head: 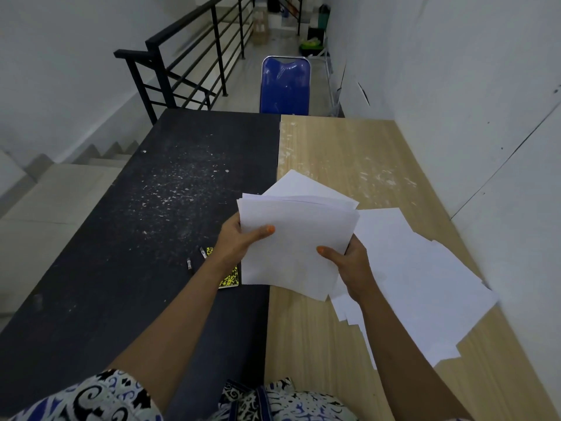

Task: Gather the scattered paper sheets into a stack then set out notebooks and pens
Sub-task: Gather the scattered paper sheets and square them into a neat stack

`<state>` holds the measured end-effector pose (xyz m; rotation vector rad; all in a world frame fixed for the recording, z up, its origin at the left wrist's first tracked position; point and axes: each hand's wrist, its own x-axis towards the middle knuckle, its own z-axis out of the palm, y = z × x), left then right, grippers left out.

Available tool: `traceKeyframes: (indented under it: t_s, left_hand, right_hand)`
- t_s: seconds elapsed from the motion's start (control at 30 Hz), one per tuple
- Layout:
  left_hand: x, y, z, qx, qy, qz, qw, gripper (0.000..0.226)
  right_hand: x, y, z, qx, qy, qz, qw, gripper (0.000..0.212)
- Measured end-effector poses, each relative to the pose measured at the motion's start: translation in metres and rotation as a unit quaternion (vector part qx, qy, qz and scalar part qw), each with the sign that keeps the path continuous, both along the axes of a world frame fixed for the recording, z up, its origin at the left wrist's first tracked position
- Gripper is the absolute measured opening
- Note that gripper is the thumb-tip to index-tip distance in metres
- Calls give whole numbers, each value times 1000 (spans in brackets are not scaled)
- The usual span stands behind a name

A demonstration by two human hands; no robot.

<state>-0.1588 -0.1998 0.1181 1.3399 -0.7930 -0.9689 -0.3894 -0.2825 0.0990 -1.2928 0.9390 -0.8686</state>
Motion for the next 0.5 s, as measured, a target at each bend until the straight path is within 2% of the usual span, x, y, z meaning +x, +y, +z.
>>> traceKeyframes:
  t_s: [0.13, 0.27, 0.33, 0.43, 0.5]
  left_hand:
    - [-8, -4, -12, 14, -37, 60, 997, 33]
    - [-23, -6, -6, -23, -61, 134, 989, 21]
    - [-27, -6, -5, -33, -66, 139, 987, 27]
    - [-20, -3, -15, -15, -56, 116, 992, 46]
    - [-12, 0, -24, 10, -39, 96, 995, 54]
  right_hand:
    - [11, 9, -3, 29, 15, -55, 998, 9]
    - [26, 21, -2, 24, -16, -106, 994, 6]
    - [30, 25, -4, 30, -22, -108, 993, 17]
    - [30, 25, -11, 32, -7, -72, 997, 54]
    - [28, 24, -16, 48, -4, -51, 998, 56]
